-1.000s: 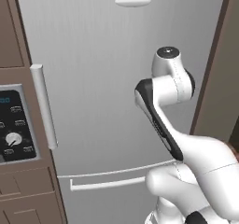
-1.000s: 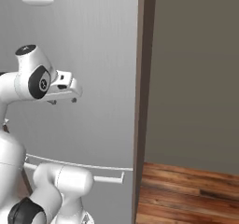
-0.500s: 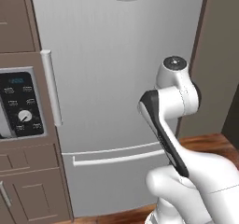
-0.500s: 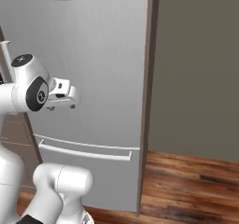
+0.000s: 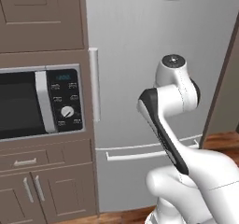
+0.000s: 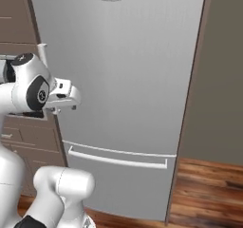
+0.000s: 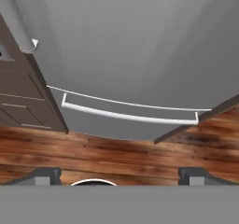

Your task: Take the lemon wedge from the fridge and place it on the plate with fish on the dining counter.

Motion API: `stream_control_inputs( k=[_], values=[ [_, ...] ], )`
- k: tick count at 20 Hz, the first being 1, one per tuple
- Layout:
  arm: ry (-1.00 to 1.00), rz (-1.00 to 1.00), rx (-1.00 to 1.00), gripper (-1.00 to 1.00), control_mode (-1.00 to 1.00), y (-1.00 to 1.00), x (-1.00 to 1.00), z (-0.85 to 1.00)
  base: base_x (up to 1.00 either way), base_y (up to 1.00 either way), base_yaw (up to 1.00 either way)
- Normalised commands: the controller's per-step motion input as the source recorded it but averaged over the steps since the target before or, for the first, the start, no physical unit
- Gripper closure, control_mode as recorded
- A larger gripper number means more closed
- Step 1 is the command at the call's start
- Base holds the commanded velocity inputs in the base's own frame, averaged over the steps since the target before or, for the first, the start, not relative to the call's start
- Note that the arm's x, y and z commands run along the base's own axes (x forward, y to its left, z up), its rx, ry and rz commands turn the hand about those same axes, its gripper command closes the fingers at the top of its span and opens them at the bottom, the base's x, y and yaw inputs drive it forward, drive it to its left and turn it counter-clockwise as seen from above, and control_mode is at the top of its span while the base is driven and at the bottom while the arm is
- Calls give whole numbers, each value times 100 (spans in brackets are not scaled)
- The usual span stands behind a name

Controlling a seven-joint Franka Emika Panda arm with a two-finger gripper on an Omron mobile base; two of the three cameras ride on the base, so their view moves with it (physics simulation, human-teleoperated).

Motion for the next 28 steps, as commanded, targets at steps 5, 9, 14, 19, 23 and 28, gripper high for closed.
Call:
stream_control_inputs(
  k=[5, 9, 14, 19, 23, 28],
  values=[
    [0, 0, 0, -100, 100, 0, 0, 0, 0, 35, 0],
    [0, 0, 0, -100, 100, 0, 0, 0, -9, 46, 0],
    [0, 0, 0, -100, 100, 0, 0, 0, -36, 34, 0],
    [0, 0, 0, -100, 100, 0, 0, 0, -58, 15, 0],
    [0, 0, 0, -100, 100, 0, 0, 0, -36, 8, 0],
    [-4, 0, 4, -100, -100, 1, -25, 0, -15, 1, 0]
  ],
)
